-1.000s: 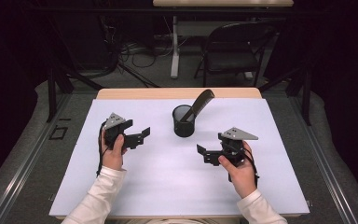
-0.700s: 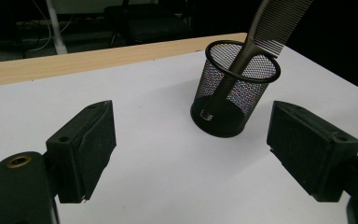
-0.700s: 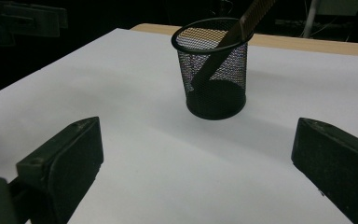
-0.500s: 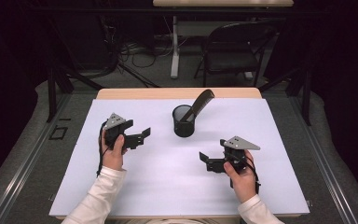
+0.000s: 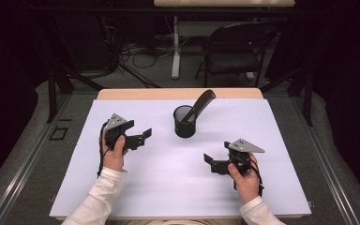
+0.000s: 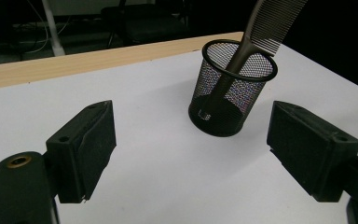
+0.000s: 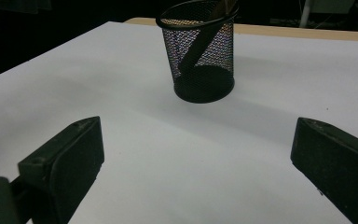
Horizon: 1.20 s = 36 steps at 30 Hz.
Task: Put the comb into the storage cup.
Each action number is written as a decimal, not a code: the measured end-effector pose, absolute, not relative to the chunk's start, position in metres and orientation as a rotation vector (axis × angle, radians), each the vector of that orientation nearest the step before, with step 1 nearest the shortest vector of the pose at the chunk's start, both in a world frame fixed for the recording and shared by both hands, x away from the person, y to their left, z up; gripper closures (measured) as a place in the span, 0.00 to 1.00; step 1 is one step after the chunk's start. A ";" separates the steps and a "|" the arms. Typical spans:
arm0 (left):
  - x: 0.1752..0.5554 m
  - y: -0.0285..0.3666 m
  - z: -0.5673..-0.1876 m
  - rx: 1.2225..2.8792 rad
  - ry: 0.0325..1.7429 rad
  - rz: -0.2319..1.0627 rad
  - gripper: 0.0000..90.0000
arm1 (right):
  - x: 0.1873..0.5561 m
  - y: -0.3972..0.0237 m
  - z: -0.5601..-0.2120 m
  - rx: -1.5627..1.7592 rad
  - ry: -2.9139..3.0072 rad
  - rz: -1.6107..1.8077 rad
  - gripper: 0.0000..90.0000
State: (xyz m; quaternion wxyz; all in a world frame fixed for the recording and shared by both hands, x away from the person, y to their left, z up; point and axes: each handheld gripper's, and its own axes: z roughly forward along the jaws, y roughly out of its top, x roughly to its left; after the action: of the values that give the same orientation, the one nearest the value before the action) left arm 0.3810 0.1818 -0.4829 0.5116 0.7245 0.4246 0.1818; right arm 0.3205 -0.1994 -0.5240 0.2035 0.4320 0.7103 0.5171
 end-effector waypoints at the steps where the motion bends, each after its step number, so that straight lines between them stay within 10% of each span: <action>1: 0.381 0.182 -0.483 1.743 1.022 0.438 0.18 | 0.321 -0.200 -0.524 1.208 1.981 1.443 0.03; 36: 0.381 0.184 -0.483 1.738 1.022 0.448 0.18 | 0.324 -0.203 -0.534 1.193 1.996 1.404 0.03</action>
State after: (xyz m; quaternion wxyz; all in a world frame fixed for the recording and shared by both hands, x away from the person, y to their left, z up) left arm 0.3809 0.1843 -0.4830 0.5123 0.7227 0.4249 0.1861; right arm 0.3241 -0.2032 -0.5342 0.2112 0.4292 0.7182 0.5054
